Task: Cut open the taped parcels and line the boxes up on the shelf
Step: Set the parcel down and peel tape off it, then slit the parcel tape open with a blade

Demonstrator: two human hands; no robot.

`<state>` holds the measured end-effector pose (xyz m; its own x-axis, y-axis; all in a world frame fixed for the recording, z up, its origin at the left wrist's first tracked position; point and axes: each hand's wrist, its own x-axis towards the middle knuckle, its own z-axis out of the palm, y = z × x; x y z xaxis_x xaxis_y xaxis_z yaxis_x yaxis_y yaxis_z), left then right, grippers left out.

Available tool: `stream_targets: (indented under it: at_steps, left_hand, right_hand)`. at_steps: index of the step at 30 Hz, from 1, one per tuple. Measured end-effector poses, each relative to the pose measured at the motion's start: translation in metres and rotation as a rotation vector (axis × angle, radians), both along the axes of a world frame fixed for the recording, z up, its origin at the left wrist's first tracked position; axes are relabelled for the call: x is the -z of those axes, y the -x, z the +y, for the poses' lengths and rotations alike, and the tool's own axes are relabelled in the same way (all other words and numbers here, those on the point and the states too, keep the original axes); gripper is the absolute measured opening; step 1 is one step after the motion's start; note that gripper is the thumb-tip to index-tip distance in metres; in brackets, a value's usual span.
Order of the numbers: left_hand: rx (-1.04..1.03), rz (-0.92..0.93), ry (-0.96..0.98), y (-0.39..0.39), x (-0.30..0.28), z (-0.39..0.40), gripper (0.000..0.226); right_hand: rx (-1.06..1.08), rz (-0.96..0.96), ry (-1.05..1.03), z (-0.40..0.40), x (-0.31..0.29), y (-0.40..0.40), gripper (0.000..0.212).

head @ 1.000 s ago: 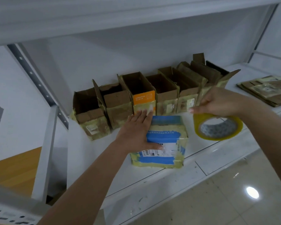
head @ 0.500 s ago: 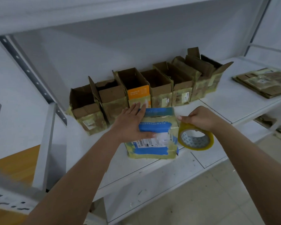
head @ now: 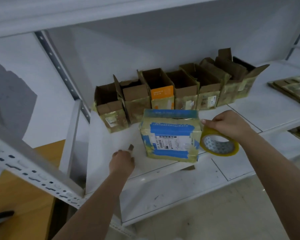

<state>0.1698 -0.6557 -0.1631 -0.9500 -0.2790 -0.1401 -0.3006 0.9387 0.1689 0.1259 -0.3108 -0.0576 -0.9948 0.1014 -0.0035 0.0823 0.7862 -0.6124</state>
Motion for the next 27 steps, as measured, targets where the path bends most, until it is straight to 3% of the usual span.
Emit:
stream_targets:
  at_steps: [3, 7, 9, 11, 12, 14, 16, 19, 22, 24, 27]
  left_hand:
    - [-0.003, -0.007, 0.045, 0.002, 0.003, 0.004, 0.031]
    - [-0.038, 0.025, -0.036, 0.004, -0.013, -0.004, 0.018]
    - [-0.082, 0.204, -0.164, 0.004, -0.033, -0.009, 0.007]
    - [-0.115, 0.505, -0.375, 0.007, -0.065, -0.003, 0.003]
    - [-0.079, 0.631, -0.471, 0.011, -0.084, 0.006, 0.006]
    - [0.087, 0.710, -0.597, 0.017, -0.122, 0.032, 0.022]
    - [0.296, 0.599, -0.683, 0.019, -0.153, 0.064, 0.036]
    - [0.531, 0.266, -0.879, 0.025, -0.173, 0.112, 0.040]
    - [0.540, -0.045, -0.948, 0.033, -0.166, 0.141, 0.042]
    - [0.522, -0.082, -0.893, 0.037, -0.153, 0.146, 0.042]
    - [0.525, 0.010, -0.874, 0.042, -0.140, 0.143, 0.043]
  right_hand:
    - [-0.007, -0.012, 0.031, -0.001, 0.000, -0.001, 0.055]
    - [-0.020, -0.023, 0.082, 0.000, -0.001, -0.004, 0.049]
    - [-0.018, -0.033, 0.102, 0.001, 0.000, -0.006, 0.047]
    - [-0.019, -0.041, 0.108, -0.001, 0.000, -0.007, 0.045]
    - [-0.025, -0.045, 0.108, -0.002, -0.001, -0.008, 0.046]
    - [-0.053, -0.058, 0.120, -0.009, -0.003, -0.009, 0.046]
    - [-0.101, -0.093, 0.178, -0.017, -0.006, -0.011, 0.041]
    - [-0.168, -0.158, 0.280, -0.024, -0.006, -0.016, 0.027]
    - [-0.187, -0.201, 0.378, -0.016, -0.006, -0.020, 0.018]
    - [-0.205, -0.273, 0.471, -0.005, -0.005, -0.025, 0.008]
    - [-0.250, -0.343, 0.612, 0.007, -0.002, -0.033, 0.014]
